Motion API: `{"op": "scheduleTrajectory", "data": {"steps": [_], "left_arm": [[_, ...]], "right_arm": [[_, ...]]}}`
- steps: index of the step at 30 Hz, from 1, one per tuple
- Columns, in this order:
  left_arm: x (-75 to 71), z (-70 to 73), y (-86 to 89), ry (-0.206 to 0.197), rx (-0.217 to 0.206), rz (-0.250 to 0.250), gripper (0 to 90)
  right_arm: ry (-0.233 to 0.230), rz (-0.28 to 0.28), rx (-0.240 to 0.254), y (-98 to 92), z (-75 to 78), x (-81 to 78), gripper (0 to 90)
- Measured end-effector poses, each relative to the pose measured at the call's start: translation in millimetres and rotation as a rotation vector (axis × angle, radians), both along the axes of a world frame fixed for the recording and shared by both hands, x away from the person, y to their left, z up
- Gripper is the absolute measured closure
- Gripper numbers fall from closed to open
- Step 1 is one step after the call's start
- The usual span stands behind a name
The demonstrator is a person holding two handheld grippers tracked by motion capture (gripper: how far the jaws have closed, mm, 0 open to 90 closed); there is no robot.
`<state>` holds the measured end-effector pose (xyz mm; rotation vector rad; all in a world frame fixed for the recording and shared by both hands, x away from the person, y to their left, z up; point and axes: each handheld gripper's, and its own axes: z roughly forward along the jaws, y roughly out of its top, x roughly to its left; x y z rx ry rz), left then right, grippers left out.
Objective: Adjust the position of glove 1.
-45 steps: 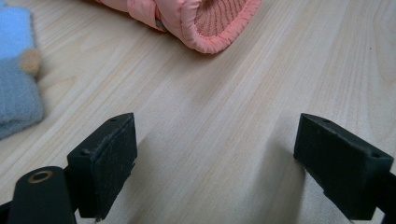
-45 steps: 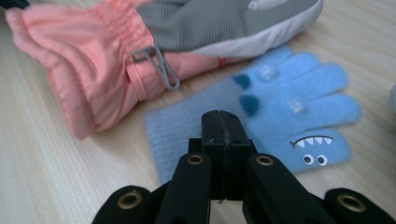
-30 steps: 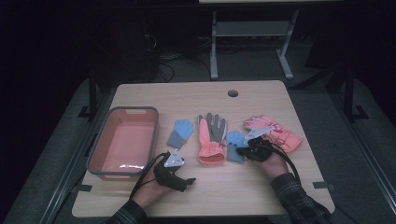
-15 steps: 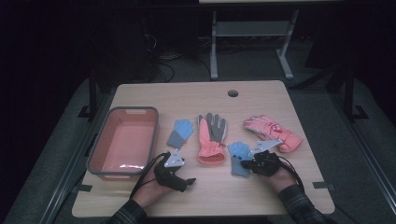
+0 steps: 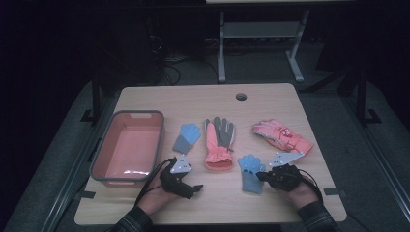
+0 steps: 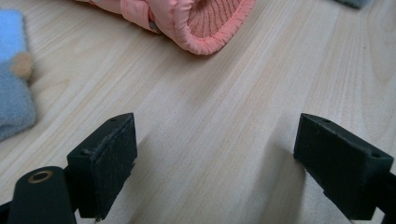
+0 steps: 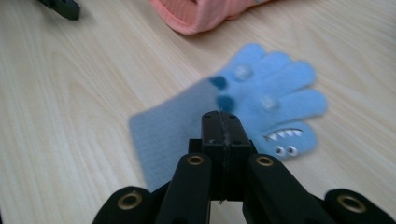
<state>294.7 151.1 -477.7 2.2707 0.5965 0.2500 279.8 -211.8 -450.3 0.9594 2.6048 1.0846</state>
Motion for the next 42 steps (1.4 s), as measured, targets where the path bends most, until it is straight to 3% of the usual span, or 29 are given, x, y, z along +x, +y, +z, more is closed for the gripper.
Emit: {"op": "scheduleTrajectory", "data": {"steps": [5,8,14,31,37,42], "left_arm": [[0.0,0.1,-0.2,0.000,0.001,-0.001,12.8],[-0.4,0.1,-0.1,-0.002,0.002,-0.002,12.7],[-1.0,0.1,-0.2,-0.002,0.002,-0.002,12.8],[-1.5,0.0,-0.4,0.005,-0.001,0.002,12.8],[-1.5,0.0,-0.4,0.006,-0.001,0.003,12.7],[-1.5,-0.1,-0.4,0.005,-0.002,0.003,12.8]], "right_arm": [[0.020,-0.002,-0.013,-3.3,-4.8,2.4,90.0],[0.035,0.031,-0.040,3.7,-8.0,3.5,90.0],[0.044,0.069,-0.043,11.2,-9.2,1.9,90.0],[0.055,0.219,-0.025,53.7,-10.5,-11.7,90.0],[0.060,0.242,-0.018,62.5,-10.7,-14.8,90.0],[0.045,0.233,0.009,55.7,-7.1,-12.6,87.7]]}}
